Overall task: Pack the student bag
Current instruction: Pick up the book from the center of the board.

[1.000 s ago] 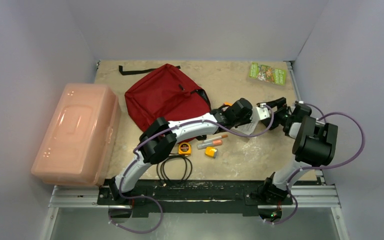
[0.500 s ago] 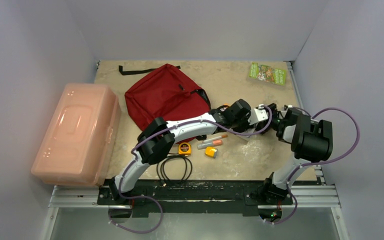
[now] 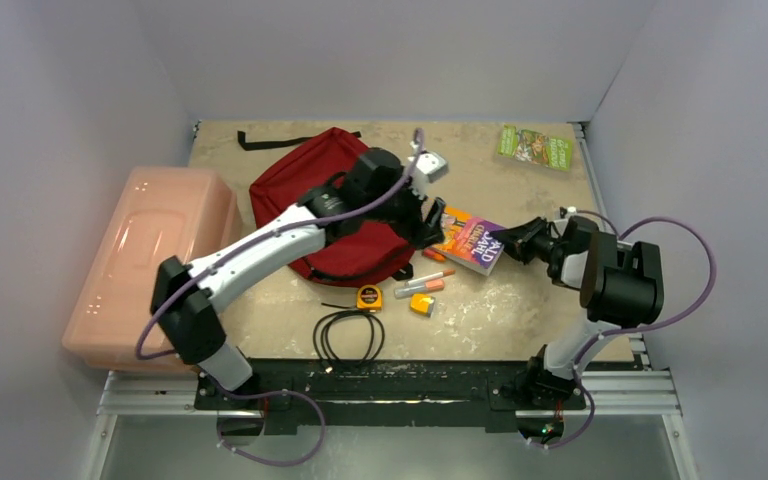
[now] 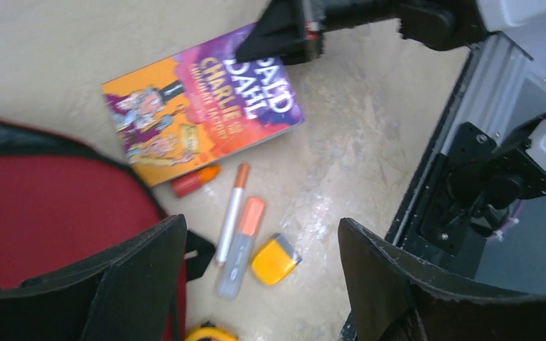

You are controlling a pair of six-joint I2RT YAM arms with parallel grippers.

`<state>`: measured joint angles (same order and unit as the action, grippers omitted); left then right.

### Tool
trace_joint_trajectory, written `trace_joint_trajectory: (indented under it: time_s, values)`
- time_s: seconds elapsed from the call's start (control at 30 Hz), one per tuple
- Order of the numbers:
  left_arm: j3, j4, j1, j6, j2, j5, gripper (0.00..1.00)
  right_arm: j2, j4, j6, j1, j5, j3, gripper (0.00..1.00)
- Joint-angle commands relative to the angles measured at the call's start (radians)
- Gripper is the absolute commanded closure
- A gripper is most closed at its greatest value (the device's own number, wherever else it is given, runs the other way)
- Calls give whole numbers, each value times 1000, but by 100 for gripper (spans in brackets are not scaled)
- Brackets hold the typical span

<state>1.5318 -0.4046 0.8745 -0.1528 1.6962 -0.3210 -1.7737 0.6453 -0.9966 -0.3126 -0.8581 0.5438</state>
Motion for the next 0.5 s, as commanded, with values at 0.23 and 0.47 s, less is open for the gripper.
trace_joint_trajectory:
  time_s: [0.23, 0.47]
  values:
    - [-158, -229, -57, 110, -63, 451, 21, 585, -847, 456, 159, 643, 334, 100]
    - [-109, -269, 28, 91, 73, 603, 13, 730, -1143, 554, 386, 1128, 583, 100]
